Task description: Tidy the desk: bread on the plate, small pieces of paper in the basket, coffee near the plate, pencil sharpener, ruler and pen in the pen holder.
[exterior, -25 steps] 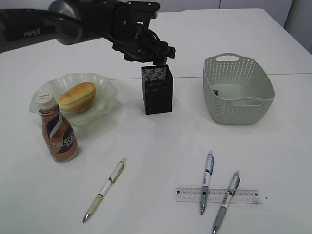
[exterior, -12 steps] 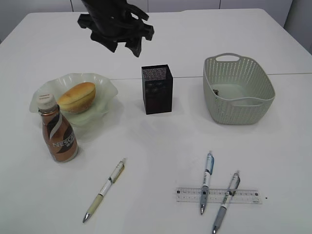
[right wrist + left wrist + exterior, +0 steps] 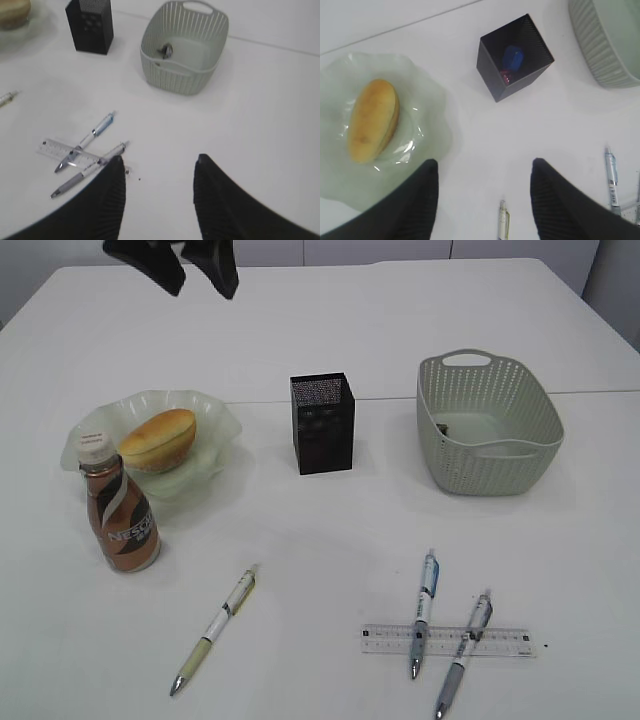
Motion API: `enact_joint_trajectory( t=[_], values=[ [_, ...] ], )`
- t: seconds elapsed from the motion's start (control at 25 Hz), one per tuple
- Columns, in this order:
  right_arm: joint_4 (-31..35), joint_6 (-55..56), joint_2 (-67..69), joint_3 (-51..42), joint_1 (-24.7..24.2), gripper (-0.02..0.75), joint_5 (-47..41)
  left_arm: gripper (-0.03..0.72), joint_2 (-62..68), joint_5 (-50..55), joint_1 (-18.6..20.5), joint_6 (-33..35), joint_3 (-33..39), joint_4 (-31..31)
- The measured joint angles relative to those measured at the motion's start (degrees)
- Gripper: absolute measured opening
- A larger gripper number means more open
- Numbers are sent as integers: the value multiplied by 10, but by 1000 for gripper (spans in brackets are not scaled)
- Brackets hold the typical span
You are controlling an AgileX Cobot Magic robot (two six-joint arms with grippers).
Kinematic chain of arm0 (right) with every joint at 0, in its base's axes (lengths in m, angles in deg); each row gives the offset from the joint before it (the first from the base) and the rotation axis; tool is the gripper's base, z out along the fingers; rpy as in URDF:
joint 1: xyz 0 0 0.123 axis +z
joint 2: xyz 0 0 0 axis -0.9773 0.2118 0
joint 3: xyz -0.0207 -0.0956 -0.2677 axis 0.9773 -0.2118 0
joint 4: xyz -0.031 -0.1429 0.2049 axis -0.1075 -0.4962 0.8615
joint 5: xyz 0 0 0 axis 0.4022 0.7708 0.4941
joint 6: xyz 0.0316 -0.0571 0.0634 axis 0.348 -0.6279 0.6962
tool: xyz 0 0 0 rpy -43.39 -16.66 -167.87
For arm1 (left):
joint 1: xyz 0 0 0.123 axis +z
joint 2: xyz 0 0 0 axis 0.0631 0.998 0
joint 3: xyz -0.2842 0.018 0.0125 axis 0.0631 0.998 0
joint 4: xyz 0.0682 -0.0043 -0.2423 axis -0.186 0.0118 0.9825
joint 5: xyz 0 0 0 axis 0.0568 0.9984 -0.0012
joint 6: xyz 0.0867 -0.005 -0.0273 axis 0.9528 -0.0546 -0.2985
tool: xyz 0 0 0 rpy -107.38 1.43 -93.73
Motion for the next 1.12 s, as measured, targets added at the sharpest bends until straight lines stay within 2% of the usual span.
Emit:
enact_joint_trajectory(
  t=[0.16,0.4,0.52,0.64,0.84,1.12],
  values=[
    [13,0,98,50,0,362,-56,420,-54,2,7,20,0,4],
    [47,-32,244,137,0,362,-83,418,-135,6,46,32,6,4],
    [96,-111,303,180,11,362,-97,418,-181,6,70,38,50,11],
    [118,-158,359,205,43,362,-110,418,-225,8,87,40,114,18],
    [115,-169,467,214,68,362,-108,417,-290,11,100,52,190,18],
    [58,-188,592,215,70,365,-69,417,-354,12,100,54,212,18]
  ],
)
